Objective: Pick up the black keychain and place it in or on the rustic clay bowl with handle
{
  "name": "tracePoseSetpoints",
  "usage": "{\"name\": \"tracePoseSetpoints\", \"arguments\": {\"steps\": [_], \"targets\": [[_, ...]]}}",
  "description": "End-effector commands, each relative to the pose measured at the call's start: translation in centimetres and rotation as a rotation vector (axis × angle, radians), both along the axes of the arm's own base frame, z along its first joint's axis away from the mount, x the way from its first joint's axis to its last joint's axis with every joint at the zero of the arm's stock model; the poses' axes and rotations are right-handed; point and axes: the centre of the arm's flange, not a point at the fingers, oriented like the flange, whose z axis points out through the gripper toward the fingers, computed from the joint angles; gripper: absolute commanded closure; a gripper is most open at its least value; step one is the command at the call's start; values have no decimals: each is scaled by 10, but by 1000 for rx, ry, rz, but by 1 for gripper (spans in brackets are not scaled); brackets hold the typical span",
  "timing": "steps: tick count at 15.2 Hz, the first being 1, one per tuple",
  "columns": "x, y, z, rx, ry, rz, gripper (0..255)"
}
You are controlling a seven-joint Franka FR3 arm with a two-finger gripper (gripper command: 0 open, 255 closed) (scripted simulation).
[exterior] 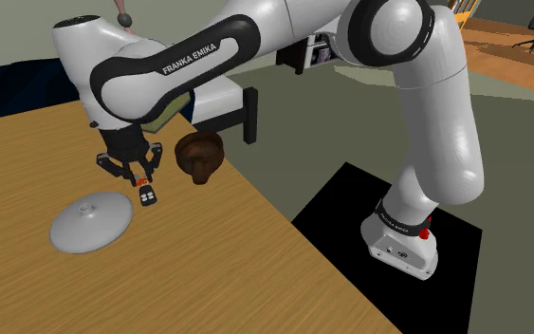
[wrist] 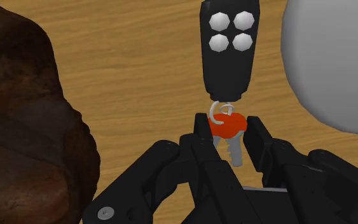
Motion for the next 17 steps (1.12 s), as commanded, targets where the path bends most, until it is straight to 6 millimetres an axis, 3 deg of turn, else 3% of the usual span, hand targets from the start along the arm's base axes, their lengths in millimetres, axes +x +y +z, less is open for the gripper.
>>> {"name": "tracePoseSetpoints", "arguments": {"steps": [1,17], "targets": [[0,1,10,0,0,0,255],[0,1,95,0,0,0,255]]}}
